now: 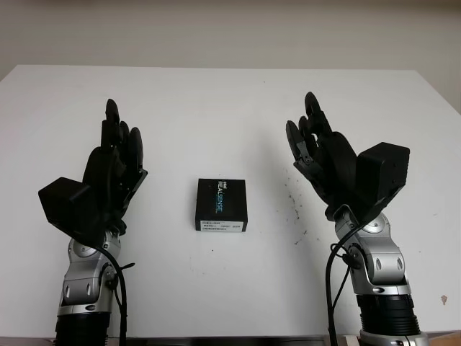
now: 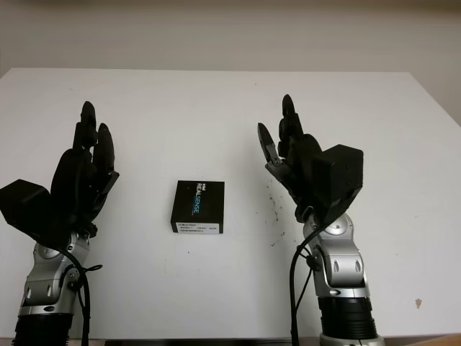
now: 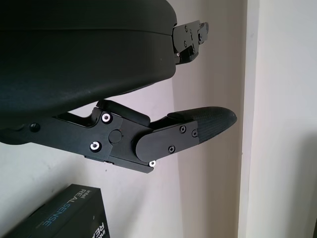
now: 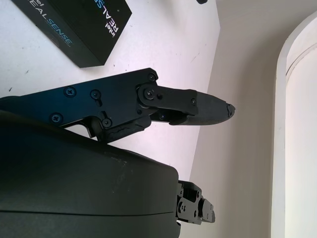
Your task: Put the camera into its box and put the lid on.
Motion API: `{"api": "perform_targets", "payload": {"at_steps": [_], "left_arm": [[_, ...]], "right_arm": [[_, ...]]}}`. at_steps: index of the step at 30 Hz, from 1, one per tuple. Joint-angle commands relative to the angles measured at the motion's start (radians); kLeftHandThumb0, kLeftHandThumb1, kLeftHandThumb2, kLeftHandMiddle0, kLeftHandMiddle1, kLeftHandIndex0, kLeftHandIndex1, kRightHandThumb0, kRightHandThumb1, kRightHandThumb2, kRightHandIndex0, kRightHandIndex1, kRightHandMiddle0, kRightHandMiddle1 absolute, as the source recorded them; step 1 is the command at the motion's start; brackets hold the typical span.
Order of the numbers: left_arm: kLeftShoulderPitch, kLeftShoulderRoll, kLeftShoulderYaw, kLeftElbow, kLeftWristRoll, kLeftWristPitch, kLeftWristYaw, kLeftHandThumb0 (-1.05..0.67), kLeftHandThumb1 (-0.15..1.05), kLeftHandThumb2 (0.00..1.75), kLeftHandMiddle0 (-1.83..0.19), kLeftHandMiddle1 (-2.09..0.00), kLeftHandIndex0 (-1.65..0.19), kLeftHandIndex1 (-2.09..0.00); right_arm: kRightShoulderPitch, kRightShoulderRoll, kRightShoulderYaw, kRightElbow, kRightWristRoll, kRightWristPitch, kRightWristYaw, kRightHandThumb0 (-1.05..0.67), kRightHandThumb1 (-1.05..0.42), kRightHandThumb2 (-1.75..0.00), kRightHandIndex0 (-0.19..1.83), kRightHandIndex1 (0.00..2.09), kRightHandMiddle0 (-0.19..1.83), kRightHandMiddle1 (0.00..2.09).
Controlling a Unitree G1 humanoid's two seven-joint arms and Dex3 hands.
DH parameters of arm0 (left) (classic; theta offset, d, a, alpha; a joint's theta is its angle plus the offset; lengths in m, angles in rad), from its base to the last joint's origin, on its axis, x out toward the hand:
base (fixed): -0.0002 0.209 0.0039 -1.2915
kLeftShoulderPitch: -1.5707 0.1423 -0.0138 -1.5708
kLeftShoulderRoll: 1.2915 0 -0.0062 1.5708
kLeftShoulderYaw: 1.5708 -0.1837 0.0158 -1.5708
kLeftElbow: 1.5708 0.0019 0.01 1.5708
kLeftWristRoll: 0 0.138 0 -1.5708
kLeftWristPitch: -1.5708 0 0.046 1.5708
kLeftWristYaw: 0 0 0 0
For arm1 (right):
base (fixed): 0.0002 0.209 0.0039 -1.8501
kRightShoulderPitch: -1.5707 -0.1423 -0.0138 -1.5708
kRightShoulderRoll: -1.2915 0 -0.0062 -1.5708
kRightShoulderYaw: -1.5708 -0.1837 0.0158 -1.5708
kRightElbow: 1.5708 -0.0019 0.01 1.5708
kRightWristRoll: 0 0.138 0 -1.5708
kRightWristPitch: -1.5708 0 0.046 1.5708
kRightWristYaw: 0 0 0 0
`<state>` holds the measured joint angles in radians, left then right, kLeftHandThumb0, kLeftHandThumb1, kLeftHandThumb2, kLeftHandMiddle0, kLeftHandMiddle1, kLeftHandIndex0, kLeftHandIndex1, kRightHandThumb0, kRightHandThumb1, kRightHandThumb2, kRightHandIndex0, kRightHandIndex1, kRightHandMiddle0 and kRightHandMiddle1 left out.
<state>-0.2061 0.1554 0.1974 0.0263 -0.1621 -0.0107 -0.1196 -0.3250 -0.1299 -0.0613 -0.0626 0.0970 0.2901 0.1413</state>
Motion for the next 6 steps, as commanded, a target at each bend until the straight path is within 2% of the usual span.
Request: {"api": "perform_targets", "payload": {"at_steps": [1,6], "left_arm": [[0.006,-0.002,-0.003,-0.001,-0.004,-0.004,-0.001,-0.65,1.05,0.65,0.19,0.00,0.19,0.00],[0.010,-0.012,-0.003,-0.045,-0.032,0.010,-0.007,-0.65,1.05,0.64,0.19,0.00,0.19,0.00]], "right_arm": [[-0.014,-0.010,0.002,-0.010,-0.001,-0.008,0.003,-0.68,-1.05,-0.50,-0.19,0.00,-0.19,0.00],[-0.016,-0.005,0.002,0.001,0.000,-0.010,0.010,-0.65,-1.05,-0.51,-0.19,0.00,-0.19,0.00]]}}
